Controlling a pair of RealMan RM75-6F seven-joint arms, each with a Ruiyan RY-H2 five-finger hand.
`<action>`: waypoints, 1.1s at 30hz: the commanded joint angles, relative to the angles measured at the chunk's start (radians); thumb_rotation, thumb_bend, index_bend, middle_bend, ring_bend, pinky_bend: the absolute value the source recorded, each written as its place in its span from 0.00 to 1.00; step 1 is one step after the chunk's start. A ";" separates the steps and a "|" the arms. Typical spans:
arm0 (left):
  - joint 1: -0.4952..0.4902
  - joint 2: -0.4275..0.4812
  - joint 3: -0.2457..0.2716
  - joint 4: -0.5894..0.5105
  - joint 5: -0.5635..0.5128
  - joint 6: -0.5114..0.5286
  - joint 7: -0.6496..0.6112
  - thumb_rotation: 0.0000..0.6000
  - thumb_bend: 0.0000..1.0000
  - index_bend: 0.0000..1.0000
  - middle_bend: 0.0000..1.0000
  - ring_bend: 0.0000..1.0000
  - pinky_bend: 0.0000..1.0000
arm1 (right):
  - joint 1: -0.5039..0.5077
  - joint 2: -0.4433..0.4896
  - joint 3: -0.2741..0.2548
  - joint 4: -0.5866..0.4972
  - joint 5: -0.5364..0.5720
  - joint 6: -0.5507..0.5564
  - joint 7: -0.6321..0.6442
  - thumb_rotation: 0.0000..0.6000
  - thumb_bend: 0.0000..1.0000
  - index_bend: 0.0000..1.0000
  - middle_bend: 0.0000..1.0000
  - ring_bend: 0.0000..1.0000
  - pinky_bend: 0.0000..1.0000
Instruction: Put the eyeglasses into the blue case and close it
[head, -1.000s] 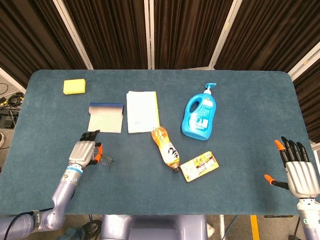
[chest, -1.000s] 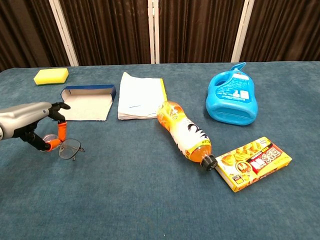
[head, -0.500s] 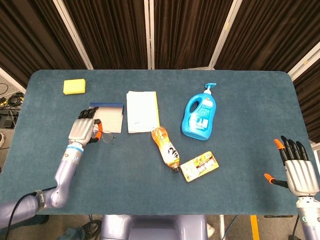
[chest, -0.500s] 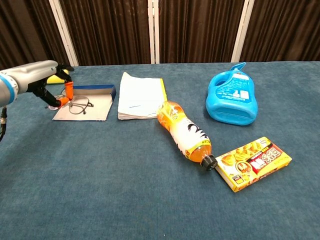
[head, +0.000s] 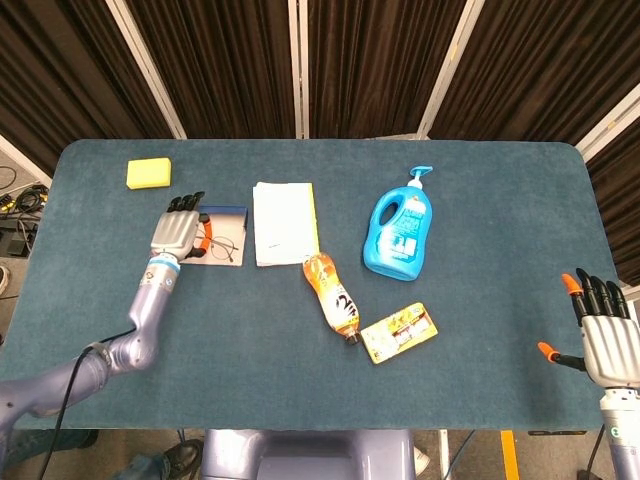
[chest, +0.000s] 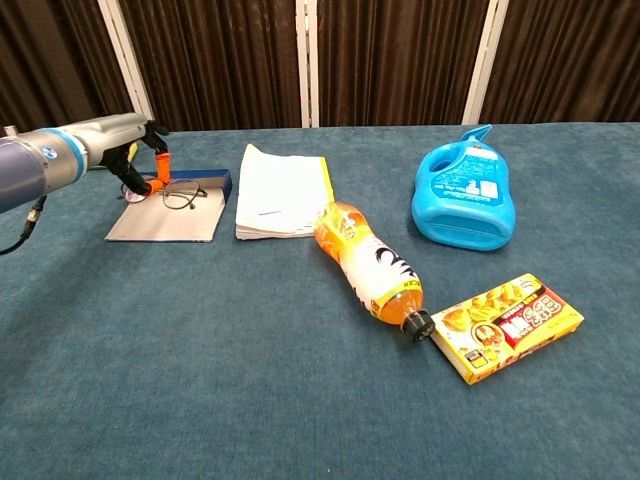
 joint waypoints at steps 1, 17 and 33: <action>-0.054 -0.069 -0.003 0.131 0.024 -0.055 -0.038 1.00 0.55 0.69 0.00 0.00 0.00 | 0.000 -0.001 0.002 0.003 0.009 -0.006 -0.003 1.00 0.00 0.00 0.00 0.00 0.00; -0.148 -0.212 -0.027 0.465 0.051 -0.194 -0.148 1.00 0.55 0.69 0.00 0.00 0.00 | 0.004 -0.010 0.008 0.017 0.036 -0.020 -0.020 1.00 0.00 0.00 0.00 0.00 0.00; -0.165 -0.250 -0.043 0.593 0.117 -0.237 -0.248 1.00 0.44 0.08 0.00 0.00 0.00 | 0.009 -0.016 0.010 0.019 0.048 -0.030 -0.029 1.00 0.00 0.00 0.00 0.00 0.00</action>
